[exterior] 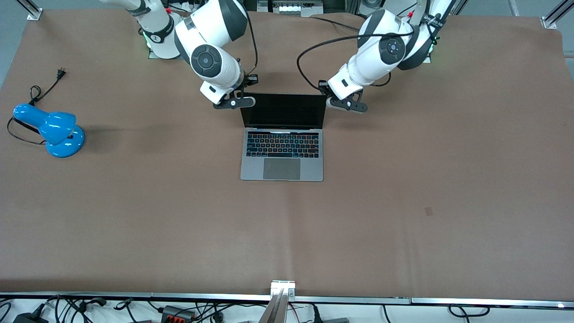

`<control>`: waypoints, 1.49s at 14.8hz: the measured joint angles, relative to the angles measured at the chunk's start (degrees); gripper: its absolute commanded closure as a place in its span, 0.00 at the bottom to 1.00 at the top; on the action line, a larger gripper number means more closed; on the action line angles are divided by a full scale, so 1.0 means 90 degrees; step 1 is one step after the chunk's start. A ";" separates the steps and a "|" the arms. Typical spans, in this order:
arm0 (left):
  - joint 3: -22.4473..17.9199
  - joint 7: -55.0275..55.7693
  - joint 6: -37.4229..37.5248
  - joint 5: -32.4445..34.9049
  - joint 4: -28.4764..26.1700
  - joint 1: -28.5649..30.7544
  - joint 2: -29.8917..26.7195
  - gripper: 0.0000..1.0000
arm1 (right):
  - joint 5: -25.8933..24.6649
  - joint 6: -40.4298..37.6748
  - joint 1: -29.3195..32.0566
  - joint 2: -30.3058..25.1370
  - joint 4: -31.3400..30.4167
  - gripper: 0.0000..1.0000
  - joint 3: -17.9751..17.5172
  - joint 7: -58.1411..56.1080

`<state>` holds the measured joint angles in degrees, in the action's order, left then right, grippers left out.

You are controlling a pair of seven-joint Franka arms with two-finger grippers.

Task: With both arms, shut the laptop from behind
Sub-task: 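Move both grippers toward the laptop screen's back edge, then push the laptop screen down onto the keyboard with both grippers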

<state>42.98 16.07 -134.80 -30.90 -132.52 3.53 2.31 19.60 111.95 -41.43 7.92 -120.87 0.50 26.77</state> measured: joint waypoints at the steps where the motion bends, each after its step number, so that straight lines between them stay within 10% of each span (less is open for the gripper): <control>1: -0.0015 0.0005 -0.0079 0.0000 0.0081 0.0041 0.0095 1.00 | -0.0044 0.0013 0.0000 0.0014 0.0045 1.00 0.0018 0.0000; 22: -0.0758 0.0224 -0.0536 0.1824 0.2396 0.0034 0.3217 1.00 | -0.0794 0.0859 0.0314 0.2402 0.2463 1.00 0.0561 0.0065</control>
<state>36.16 18.09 -139.63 -14.49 -110.95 3.84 31.26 12.46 119.68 -38.60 29.53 -98.70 5.55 27.36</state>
